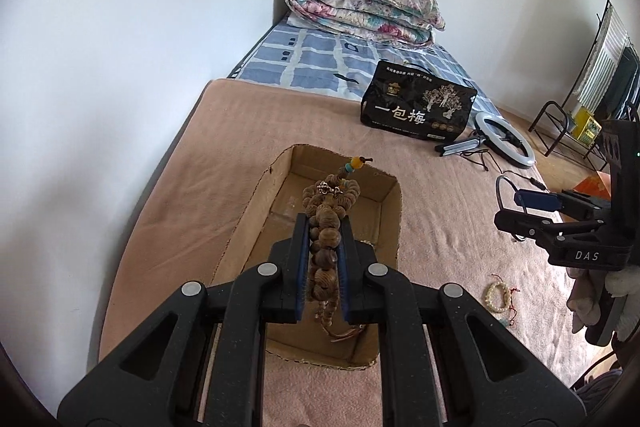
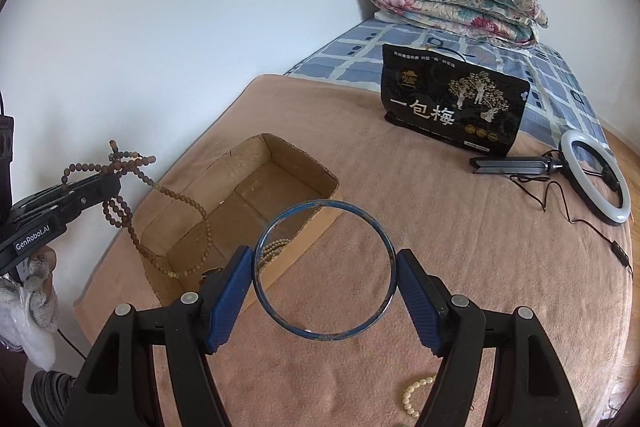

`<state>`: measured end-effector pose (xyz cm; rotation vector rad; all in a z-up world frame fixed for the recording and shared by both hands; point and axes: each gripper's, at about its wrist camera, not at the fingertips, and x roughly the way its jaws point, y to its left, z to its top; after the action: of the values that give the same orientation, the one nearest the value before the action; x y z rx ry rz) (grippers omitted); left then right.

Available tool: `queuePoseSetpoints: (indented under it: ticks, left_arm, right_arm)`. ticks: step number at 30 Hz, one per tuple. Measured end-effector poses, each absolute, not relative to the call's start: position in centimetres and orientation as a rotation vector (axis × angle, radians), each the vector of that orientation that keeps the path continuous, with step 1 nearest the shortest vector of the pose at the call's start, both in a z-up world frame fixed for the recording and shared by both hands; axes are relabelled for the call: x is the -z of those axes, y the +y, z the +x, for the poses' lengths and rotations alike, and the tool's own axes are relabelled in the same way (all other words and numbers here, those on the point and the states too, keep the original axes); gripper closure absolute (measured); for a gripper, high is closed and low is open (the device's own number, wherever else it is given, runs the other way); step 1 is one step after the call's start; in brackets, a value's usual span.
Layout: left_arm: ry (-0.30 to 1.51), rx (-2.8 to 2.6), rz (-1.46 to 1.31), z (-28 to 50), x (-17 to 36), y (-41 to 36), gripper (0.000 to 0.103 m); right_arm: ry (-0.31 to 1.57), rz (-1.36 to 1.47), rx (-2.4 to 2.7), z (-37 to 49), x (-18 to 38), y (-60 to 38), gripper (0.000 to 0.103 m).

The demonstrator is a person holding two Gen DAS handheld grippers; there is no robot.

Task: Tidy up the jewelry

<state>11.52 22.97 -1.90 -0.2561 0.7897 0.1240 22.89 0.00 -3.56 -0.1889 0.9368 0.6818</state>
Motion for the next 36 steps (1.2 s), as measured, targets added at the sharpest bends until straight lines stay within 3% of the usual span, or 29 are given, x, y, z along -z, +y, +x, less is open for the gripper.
queuePoseSetpoints:
  ticks: [36]
  left_arm:
    - [0.922, -0.134, -0.251, 11.9, 10.3, 24.3, 0.092]
  right_arm:
    - [0.979, -0.27, -0.727, 25.9, 10.5, 11.5, 0.029]
